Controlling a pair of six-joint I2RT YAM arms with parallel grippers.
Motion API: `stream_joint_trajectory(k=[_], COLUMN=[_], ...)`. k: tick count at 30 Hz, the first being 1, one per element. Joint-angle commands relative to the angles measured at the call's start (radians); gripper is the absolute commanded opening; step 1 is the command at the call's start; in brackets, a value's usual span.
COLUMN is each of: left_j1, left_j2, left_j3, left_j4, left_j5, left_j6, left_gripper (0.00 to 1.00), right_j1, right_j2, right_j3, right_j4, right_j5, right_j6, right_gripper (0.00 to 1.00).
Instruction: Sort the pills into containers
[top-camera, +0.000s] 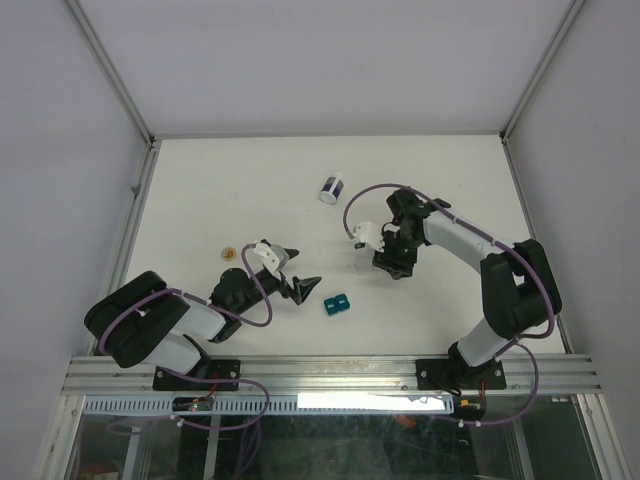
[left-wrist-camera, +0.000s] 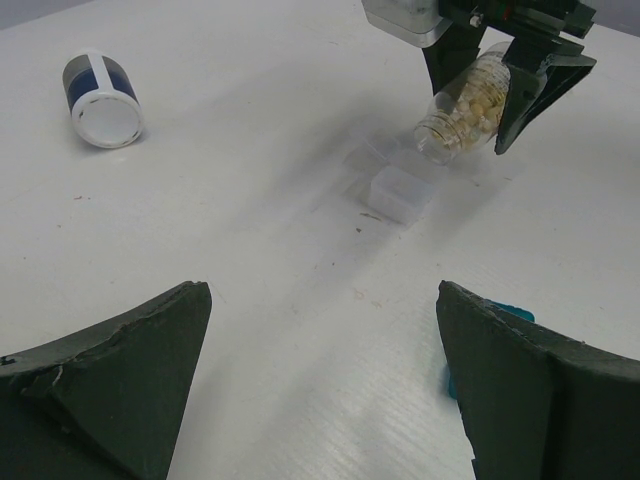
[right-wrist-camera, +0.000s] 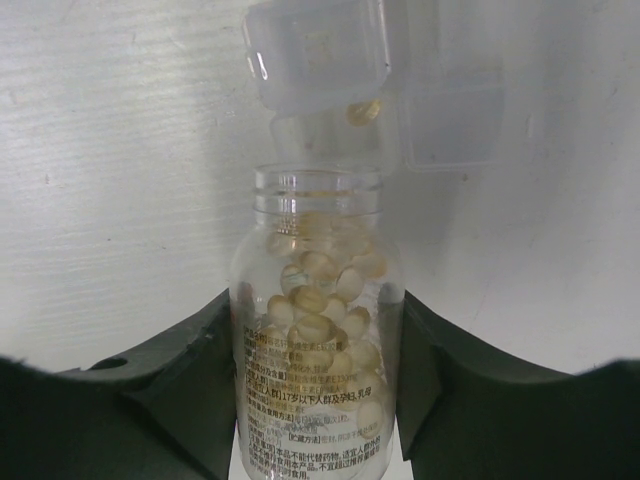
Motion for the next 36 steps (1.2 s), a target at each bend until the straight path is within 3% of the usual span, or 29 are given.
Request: stream_joint_trajectory(k=[1, 3, 6, 8, 10, 12, 14, 16, 19, 21, 24, 26, 28, 31, 33, 36], left_j1=[0.0, 0.001, 0.002, 0.001, 0.001, 0.002, 0.002, 0.001, 0.0, 0.001, 0.001, 0.001, 0.0, 0.001, 0.002, 0.001], left_j2=[0.0, -0.001, -0.002, 0.0, 0.001, -0.001, 0.001, 0.001, -0.002, -0.002, -0.002, 0.001, -0.001, -0.001, 0.0, 0.002], left_j3=[0.023, 0.023, 0.02, 0.02, 0.02, 0.02, 0.019, 0.019, 0.019, 0.017, 0.016, 0.017, 0.017, 0.013, 0.012, 0.015], left_j4=[0.034, 0.033, 0.035, 0.036, 0.041, 0.037, 0.04, 0.039, 0.039, 0.041, 0.042, 0.044, 0.044, 0.051, 0.05, 0.049], left_j5=[0.02, 0.019, 0.02, 0.019, 0.022, 0.019, 0.023, 0.02, 0.023, 0.02, 0.022, 0.022, 0.025, 0.021, 0.023, 0.022], left_j6=[0.024, 0.023, 0.024, 0.023, 0.024, 0.024, 0.024, 0.024, 0.025, 0.024, 0.024, 0.024, 0.025, 0.025, 0.024, 0.024], left_gripper=[0.99, 0.99, 0.99, 0.99, 0.99, 0.99, 0.99, 0.99, 0.99, 0.99, 0.99, 0.99, 0.99, 0.99, 0.99, 0.99], right_j1=[0.005, 0.005, 0.005, 0.008, 0.007, 0.008, 0.006, 0.006, 0.006, 0.005, 0.007, 0.003, -0.004, 0.004, 0.012, -0.003], right_j2=[-0.007, -0.046, -0.016, -0.05, -0.023, -0.048, -0.028, -0.052, -0.019, -0.049, -0.03, -0.045, 0.005, -0.043, -0.024, -0.03], right_j3=[0.058, -0.019, 0.051, -0.018, 0.042, -0.019, 0.038, -0.014, 0.042, -0.025, 0.05, -0.032, 0.052, -0.014, 0.055, -0.029], right_j4=[-0.052, 0.071, -0.034, 0.073, -0.021, 0.072, -0.021, 0.065, -0.02, 0.09, -0.019, 0.108, -0.019, 0.081, -0.033, 0.095], right_j5=[-0.045, 0.032, -0.042, 0.036, -0.021, 0.044, -0.025, 0.026, -0.026, 0.044, -0.049, 0.062, -0.021, 0.024, -0.044, 0.065], right_j6=[0.016, 0.013, 0.024, 0.022, 0.028, 0.026, 0.03, 0.029, 0.032, 0.027, 0.04, 0.027, 0.039, 0.041, 0.046, 0.025], right_gripper=[0.0, 0.0, 0.0, 0.0, 0.0, 0.0, 0.0, 0.0, 0.0, 0.0, 0.0, 0.0, 0.0, 0.0, 0.0, 0.0])
